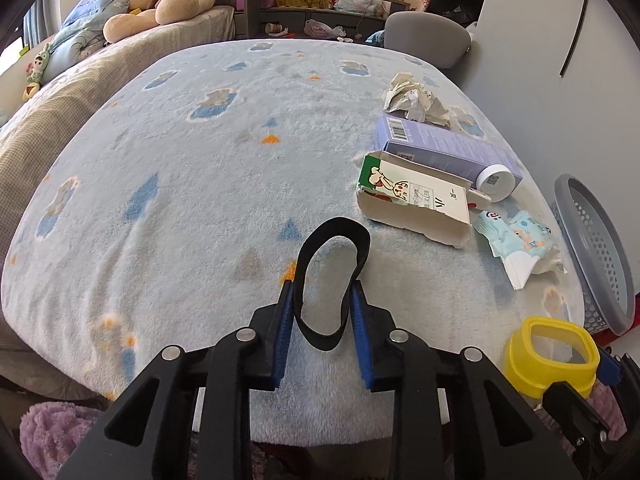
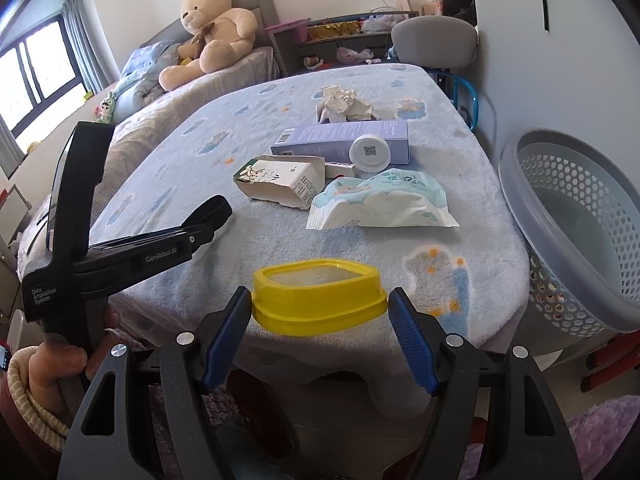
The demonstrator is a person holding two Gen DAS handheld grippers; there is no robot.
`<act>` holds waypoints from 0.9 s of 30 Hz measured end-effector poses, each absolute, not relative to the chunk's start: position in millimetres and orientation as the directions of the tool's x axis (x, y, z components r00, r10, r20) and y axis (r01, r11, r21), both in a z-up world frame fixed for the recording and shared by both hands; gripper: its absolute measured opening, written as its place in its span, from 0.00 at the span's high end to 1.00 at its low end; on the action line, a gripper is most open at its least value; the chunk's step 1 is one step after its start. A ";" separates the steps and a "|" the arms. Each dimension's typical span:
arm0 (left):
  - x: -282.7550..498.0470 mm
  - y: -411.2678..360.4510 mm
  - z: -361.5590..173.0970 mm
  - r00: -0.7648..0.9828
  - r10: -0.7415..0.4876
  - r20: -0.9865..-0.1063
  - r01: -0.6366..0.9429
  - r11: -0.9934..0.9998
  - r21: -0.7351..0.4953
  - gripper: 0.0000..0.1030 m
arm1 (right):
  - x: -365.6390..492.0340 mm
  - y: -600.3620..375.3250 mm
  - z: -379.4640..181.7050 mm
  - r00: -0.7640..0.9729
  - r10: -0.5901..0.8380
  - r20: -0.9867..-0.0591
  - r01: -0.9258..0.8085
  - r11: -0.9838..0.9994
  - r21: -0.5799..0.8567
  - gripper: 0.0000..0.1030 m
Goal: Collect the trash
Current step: 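Grasp the black band with the left gripper while the right gripper holds the lid, then carry band and lid over the basket and open both grippers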
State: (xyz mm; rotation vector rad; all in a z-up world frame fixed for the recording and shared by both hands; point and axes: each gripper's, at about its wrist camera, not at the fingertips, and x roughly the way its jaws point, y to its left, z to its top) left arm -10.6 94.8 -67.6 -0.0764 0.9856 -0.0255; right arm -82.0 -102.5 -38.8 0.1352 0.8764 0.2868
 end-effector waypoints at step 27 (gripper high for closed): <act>-54.6 68.4 -12.2 0.643 -0.067 -0.763 0.039 0.998 -0.054 0.74 | -93.6 -136.0 -13.3 0.666 0.278 -0.692 -0.150 0.959 0.241 0.33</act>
